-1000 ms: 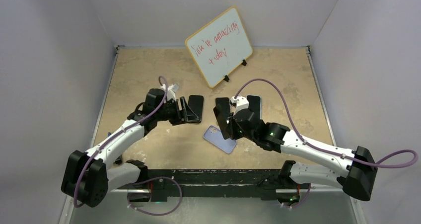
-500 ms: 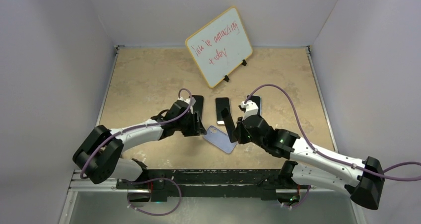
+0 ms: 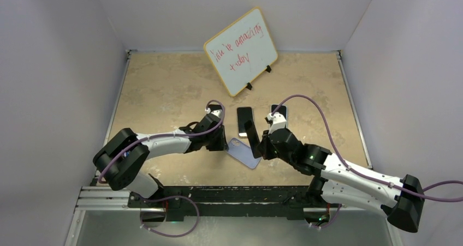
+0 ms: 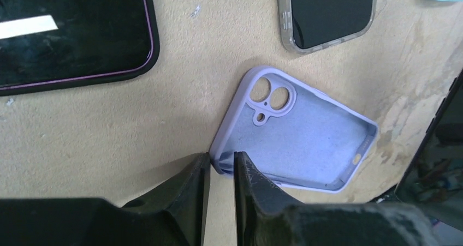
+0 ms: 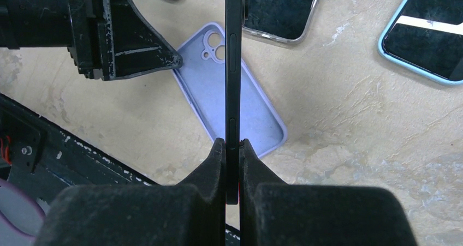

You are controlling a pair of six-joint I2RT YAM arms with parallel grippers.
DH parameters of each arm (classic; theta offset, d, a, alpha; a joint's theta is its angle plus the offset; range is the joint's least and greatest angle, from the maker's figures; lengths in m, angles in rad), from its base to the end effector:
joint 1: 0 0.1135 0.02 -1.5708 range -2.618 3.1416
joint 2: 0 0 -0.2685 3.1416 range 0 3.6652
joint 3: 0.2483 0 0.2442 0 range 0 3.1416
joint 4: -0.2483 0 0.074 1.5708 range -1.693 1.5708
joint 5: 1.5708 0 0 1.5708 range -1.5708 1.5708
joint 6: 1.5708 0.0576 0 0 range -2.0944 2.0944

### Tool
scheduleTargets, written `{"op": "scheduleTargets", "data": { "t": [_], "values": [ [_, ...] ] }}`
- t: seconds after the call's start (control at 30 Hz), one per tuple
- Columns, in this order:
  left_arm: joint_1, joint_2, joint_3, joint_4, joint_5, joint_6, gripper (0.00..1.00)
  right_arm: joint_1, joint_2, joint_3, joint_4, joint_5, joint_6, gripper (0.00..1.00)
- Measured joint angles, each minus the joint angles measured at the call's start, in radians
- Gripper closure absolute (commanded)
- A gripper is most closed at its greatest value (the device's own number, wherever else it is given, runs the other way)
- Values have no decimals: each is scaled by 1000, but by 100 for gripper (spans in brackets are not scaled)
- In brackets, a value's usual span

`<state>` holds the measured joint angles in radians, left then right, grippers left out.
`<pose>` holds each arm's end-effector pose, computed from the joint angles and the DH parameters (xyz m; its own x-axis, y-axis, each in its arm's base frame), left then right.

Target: Put the phone into the phone case

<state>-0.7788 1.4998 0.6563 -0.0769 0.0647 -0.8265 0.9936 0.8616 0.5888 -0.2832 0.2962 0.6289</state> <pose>0.1986 -0.2013 0.1398 -0.9198 -0.1235 -0.3724 0.0771 0.8737 -0.4802 0.1226 0.1575 0.2431 -0.6248 0.0716 -0.7775 -0.3693 0.8502 0.3751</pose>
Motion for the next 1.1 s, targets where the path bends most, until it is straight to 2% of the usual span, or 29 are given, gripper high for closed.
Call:
{"op": "scheduleTargets", "data": {
  "t": [0.2, 0.47, 0.73, 1.03, 1.1],
  "values": [
    [-21, 27, 29, -14, -47, 17, 100, 0, 0, -10, 5, -12, 8, 100],
    [-20, 22, 111, -182, -95, 145, 100, 0, -10, -16, 23, -93, 19, 100],
    [12, -38, 180, -321, -93, 335, 100, 0, 46, -68, 203, -293, 37, 100],
    [72, -54, 179, -380, -1, 493, 100, 0, 150, -124, 341, -428, 91, 100],
    [72, -41, 179, -389, 3, 506, 93, 0, 172, -124, 364, -447, 96, 100]
  ]
}}
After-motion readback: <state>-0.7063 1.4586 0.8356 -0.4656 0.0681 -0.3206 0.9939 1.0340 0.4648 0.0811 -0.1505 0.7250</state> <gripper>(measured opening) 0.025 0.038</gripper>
